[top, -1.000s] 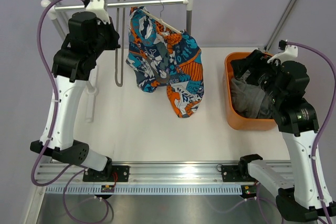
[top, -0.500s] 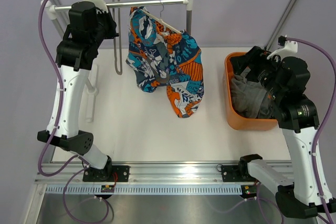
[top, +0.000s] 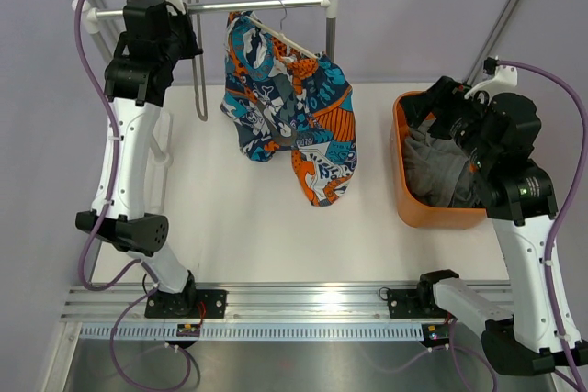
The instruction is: Remove the shorts from the hanger
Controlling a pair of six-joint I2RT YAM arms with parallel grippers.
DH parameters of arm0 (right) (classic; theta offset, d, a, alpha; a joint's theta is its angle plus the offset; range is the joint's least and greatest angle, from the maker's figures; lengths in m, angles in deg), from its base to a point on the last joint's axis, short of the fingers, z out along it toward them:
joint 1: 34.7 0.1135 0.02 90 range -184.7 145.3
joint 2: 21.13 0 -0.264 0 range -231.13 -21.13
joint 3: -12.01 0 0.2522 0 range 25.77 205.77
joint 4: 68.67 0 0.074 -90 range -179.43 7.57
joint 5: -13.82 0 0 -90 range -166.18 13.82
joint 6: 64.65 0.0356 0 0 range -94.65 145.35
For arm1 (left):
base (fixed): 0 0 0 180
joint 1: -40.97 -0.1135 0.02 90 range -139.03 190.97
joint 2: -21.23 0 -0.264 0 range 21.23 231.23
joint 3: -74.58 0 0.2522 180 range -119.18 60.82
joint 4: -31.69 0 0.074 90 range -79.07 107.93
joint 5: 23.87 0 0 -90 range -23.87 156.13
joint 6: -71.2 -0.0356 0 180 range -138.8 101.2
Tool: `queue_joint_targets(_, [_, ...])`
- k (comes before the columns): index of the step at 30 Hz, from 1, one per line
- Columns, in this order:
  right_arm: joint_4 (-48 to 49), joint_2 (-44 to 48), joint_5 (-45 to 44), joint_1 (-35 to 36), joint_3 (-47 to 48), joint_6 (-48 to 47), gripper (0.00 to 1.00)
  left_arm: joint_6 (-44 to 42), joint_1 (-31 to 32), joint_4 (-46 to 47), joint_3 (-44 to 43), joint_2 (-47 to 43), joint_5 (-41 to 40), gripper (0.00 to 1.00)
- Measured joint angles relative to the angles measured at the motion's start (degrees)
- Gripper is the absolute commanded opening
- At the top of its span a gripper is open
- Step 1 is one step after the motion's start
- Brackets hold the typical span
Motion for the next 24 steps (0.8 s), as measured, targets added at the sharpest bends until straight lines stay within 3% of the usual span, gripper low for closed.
queue_joint_targets(9, [0.00,-0.90,0.09,0.00,0.07,-0.37,0.87,0.00,-0.68,0.79,0.59,1.60,0.02,0.00])
queue_joint_targets(18, [0.09,-0.52,1.38,0.00,-1.49,-0.35,0.87,0.02,-0.70,2.45,10.03,-0.48,0.00,0.00])
queue_joint_targets(24, [0.09,-0.09,1.44,0.00,-2.62,-0.33,0.86,0.04,-0.70,2.54,11.82,-2.29,0.02,0.00])
